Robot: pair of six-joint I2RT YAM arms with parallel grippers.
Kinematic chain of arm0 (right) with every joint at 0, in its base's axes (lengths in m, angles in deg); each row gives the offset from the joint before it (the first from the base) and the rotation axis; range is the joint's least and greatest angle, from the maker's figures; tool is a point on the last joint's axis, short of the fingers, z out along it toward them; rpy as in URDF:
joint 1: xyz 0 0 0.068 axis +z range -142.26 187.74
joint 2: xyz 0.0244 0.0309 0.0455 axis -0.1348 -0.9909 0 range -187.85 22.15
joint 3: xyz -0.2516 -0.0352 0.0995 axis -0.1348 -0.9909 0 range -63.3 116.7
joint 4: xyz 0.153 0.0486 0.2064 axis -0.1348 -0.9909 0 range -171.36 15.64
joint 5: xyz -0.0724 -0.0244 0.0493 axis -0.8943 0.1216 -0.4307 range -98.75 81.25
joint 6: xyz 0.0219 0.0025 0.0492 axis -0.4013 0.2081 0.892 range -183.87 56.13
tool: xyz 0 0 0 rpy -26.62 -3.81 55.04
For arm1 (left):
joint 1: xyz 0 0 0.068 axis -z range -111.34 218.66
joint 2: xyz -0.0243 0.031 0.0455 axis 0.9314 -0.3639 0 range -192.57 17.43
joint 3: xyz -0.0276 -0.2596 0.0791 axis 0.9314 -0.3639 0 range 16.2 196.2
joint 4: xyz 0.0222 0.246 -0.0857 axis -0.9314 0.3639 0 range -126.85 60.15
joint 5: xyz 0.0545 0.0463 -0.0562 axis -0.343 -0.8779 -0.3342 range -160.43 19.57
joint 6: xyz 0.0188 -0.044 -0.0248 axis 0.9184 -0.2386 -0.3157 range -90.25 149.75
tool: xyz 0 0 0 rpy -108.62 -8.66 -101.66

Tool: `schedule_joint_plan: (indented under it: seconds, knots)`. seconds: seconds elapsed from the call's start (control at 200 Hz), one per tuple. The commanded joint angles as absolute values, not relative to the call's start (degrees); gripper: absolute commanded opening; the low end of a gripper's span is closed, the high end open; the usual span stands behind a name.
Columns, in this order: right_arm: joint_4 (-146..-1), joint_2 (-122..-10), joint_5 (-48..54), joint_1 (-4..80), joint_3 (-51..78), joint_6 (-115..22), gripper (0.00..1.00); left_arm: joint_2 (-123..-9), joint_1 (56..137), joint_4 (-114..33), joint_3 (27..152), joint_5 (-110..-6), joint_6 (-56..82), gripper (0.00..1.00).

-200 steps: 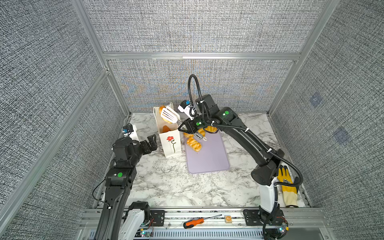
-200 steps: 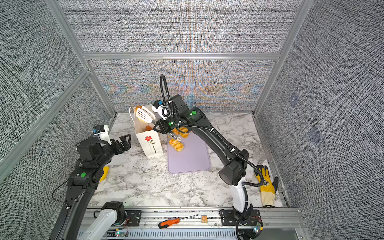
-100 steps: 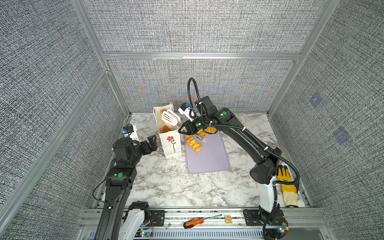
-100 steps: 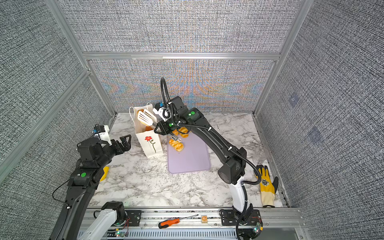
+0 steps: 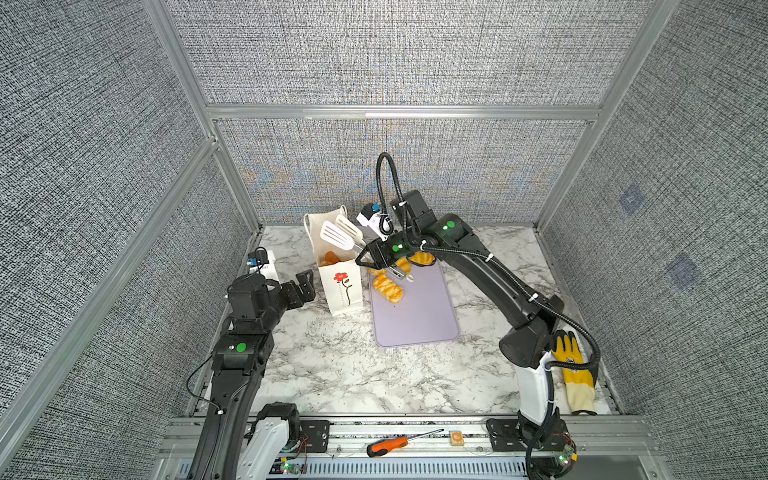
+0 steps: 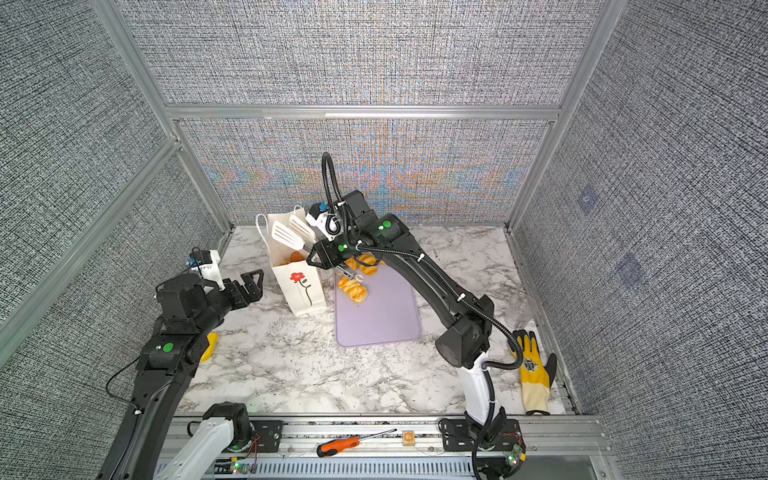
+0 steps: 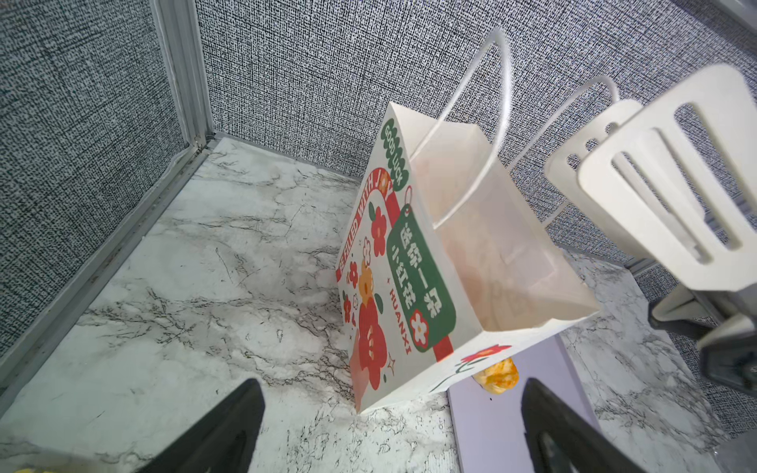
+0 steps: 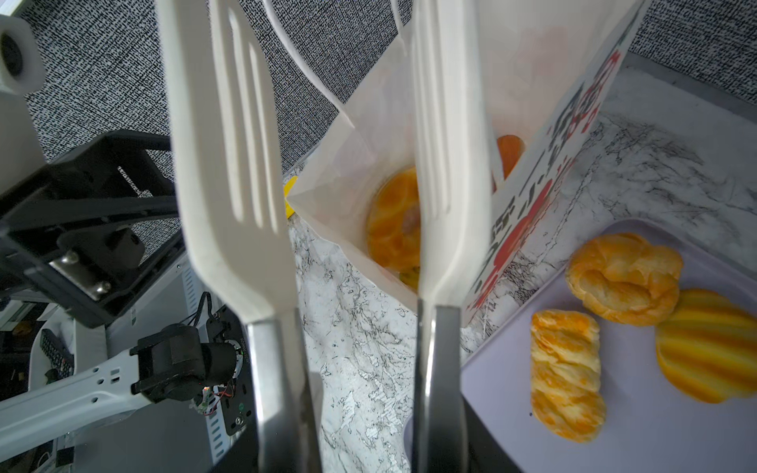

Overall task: Pack bread into a paper bag
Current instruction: Place the bread in the paper bag, then pick up the bread from the tray.

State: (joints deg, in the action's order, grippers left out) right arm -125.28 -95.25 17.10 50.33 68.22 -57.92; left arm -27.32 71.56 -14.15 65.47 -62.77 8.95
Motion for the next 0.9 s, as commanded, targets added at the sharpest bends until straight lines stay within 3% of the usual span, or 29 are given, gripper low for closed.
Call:
schedule_joint_plan:
  seconds: [0.0,0.375,0.896]
  knots:
    - [-125.78,-94.03,16.67,50.46,68.26,-58.5,0.49,-27.05,71.56,-13.91,65.72,-62.37,10.57,0.99]
    - [-125.38,-87.21,12.47,50.64,61.68,-61.68,0.51,-24.81,71.56,-16.32,64.42,-59.88,10.77,0.99]
    - [-125.29,-73.07,1.26,48.09,42.69,-64.24,0.53,-23.79,71.95,-16.54,64.02,-57.8,9.36,0.99]
